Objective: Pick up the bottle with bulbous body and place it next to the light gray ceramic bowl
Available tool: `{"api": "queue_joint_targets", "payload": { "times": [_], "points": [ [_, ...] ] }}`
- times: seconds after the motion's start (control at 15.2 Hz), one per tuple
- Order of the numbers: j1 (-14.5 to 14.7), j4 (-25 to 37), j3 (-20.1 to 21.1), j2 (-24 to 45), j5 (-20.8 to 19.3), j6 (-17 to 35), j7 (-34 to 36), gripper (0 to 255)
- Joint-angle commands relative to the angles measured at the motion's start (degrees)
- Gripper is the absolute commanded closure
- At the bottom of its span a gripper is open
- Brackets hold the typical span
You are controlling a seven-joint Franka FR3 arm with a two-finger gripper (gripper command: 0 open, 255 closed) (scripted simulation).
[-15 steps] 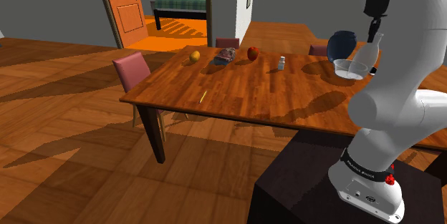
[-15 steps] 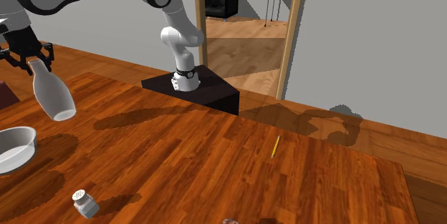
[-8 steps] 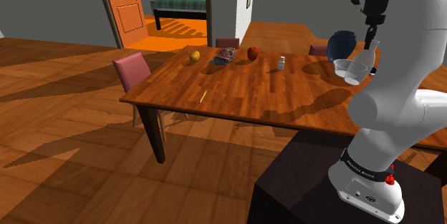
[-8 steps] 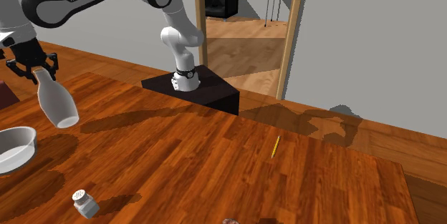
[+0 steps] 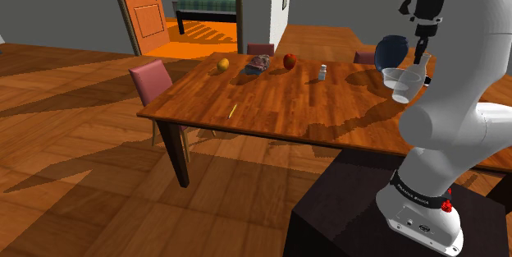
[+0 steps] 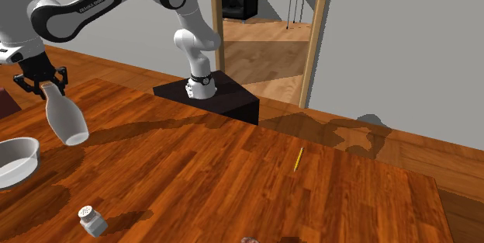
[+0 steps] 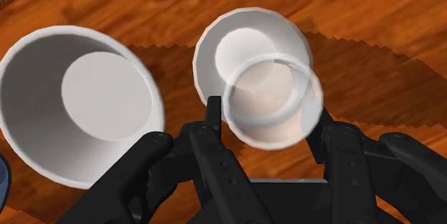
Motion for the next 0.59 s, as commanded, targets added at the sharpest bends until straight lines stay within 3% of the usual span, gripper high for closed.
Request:
{"api": "queue_joint_targets", "payload": {
  "times": [0.0, 0.26, 0.33, 0.53],
  "points": [
    [-0.01, -0.08, 0.0, 0.01, 0.02, 0.14, -0.01, 255],
    [-0.01, -0.08, 0.0, 0.01, 0.02, 0.14, -0.01, 255],
    [-0.01, -0.06, 0.0, 0.02, 0.02, 0.14, -0.01, 0],
    [-0.01, -0.05, 0.01, 0.03, 0.02, 0.13, 0.0, 0]
  ]
}}
